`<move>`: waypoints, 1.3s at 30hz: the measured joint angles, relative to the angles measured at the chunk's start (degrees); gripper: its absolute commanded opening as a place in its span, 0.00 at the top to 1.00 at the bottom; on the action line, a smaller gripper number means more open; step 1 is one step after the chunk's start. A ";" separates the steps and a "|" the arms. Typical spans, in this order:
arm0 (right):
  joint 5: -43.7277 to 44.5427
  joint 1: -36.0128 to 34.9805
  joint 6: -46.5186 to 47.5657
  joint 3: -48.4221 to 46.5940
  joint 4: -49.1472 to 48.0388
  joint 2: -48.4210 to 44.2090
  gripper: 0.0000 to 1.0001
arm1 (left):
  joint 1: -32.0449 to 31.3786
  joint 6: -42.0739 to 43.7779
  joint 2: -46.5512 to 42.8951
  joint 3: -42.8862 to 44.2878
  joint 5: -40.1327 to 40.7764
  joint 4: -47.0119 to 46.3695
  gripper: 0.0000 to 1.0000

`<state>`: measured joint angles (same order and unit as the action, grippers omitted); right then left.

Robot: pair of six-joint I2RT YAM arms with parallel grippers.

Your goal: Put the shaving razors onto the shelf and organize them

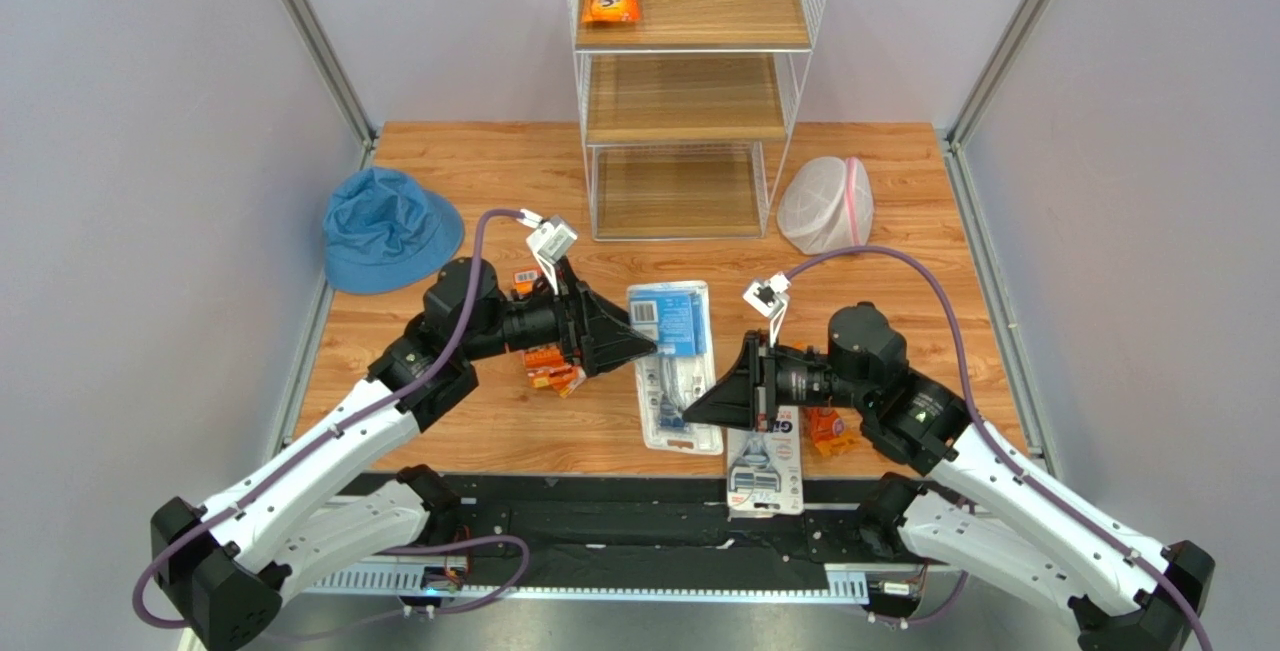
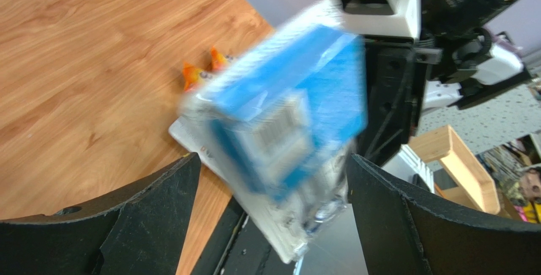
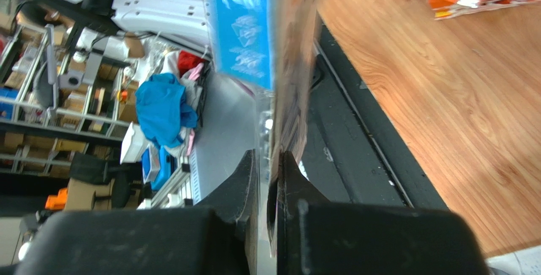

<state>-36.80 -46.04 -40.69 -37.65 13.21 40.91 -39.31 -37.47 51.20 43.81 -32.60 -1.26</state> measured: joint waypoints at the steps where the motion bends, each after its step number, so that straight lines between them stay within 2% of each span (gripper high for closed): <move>1: -0.26 0.00 0.04 0.00 -0.13 0.00 1.00 | 0.00 0.42 0.02 0.28 0.70 1.09 0.07; 4: -1.88 -0.28 0.04 -0.07 -1.29 -0.13 1.00 | 0.00 0.94 0.39 0.74 2.34 3.89 0.07; 9: -2.97 -0.20 -0.11 -0.07 -1.79 0.15 1.00 | -0.04 0.15 0.76 0.42 1.99 2.14 0.07; 13: -4.94 0.00 -0.72 0.15 -3.69 0.68 1.00 | -0.02 -3.08 0.96 -3.04 -1.33 -7.06 0.12; 16: -6.54 -0.02 -0.90 0.37 -4.31 1.18 1.00 | -0.04 -5.14 2.45 -4.61 -5.09 -12.92 0.19; 19: -7.45 -0.02 -0.74 0.44 -4.26 1.29 1.00 | -0.04 -6.32 4.92 -4.48 -9.79 -16.81 0.31; 20: -7.65 -0.02 -0.46 0.44 -4.13 1.40 0.99 | -0.04 -6.64 5.40 -4.37 -11.04 -17.57 0.42; 22: -8.07 -0.02 0.39 0.44 -3.89 1.95 0.98 | -0.02 -7.08 5.84 -4.24 -13.22 -18.29 0.54; 23: -8.22 -0.02 1.42 0.44 -3.39 2.34 0.97 | 0.00 -7.26 5.86 -4.00 -14.38 -18.18 0.69; 25: -8.07 -0.02 3.93 -0.07 -1.79 3.63 0.93 | 0.00 -7.56 5.79 -3.28 -16.33 -17.38 0.85; 26: -8.09 0.02 4.85 -0.50 -1.11 4.26 0.92 | -0.07 -7.65 5.75 -2.75 -17.07 -17.07 1.00; 27: -7.87 0.02 6.32 -1.44 0.17 5.14 0.92 | -0.15 -7.50 5.60 -2.08 -17.70 -16.48 1.00; 28: -7.67 0.04 7.28 -2.34 1.14 5.68 0.82 | -0.17 -7.41 5.46 -1.66 -18.01 -15.91 1.00; 30: -6.36 0.13 8.83 -4.39 3.06 6.40 0.70 | -0.22 -7.26 5.14 -0.63 -17.92 -14.78 1.00; 31: -5.40 0.17 8.79 -5.01 3.89 6.45 0.52 | -0.20 -6.97 4.96 -0.15 -17.62 -14.25 1.00; 33: -2.82 0.35 8.20 -5.49 4.81 6.08 0.36 | -0.20 -6.05 4.81 0.74 -16.02 -13.00 1.00; 34: -0.66 0.37 7.93 -5.51 5.20 5.44 0.25 | -0.22 -5.62 4.85 1.29 -14.56 -11.85 1.00; 37: 4.79 0.48 6.29 -5.03 5.70 1.75 0.09 | 0.04 -5.14 5.90 3.17 -11.28 -8.85 1.00; 39: 9.18 0.48 4.94 -3.80 5.88 -3.69 0.06 | 0.50 -5.18 7.72 5.81 -9.35 -6.86 1.00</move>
<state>-27.62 -45.56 -35.75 -41.45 19.09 37.21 -38.81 -42.65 58.92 49.63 -41.95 -8.12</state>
